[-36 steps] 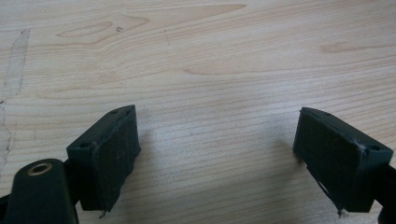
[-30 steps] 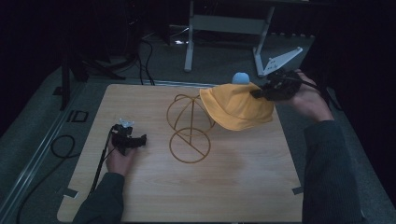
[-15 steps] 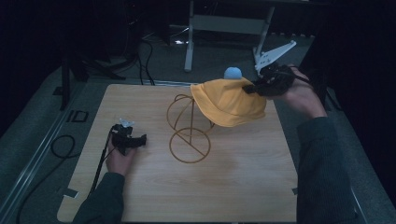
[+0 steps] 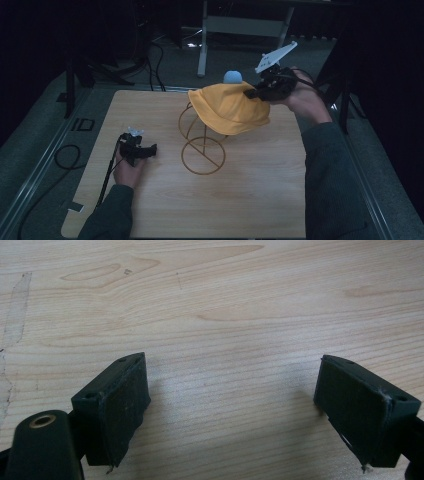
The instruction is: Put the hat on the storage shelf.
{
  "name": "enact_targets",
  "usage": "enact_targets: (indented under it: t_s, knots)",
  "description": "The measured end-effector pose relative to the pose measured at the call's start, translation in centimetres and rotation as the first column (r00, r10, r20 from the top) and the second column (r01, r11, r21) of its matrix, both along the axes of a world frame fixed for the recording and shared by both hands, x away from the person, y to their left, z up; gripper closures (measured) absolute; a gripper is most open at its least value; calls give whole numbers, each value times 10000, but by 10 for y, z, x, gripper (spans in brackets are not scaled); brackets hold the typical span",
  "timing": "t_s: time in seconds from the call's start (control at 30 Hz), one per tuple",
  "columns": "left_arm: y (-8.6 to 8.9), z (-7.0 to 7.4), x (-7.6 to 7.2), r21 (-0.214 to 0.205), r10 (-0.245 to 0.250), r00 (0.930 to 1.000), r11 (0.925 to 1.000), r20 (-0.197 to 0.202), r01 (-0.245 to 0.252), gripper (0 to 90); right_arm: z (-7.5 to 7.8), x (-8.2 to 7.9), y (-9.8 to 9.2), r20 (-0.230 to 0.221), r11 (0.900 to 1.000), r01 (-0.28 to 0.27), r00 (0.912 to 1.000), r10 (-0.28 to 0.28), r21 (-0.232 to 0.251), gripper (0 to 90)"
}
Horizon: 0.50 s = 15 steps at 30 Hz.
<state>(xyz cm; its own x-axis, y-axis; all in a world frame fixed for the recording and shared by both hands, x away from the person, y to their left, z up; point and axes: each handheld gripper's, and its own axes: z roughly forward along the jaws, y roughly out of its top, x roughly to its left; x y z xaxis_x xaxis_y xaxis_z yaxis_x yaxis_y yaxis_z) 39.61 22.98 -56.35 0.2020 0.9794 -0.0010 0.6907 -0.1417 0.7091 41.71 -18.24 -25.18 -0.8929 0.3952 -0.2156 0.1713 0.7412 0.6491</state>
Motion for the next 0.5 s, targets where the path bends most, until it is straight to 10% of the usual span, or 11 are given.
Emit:
enact_targets:
  t_s: [0.5]
  knots:
    - [0, 0, 0, -6, 5, 10000, 10000, 2, -5, 145, -3, 4, 37, -55, 9996, -290, 9996, 290, 17, 838]
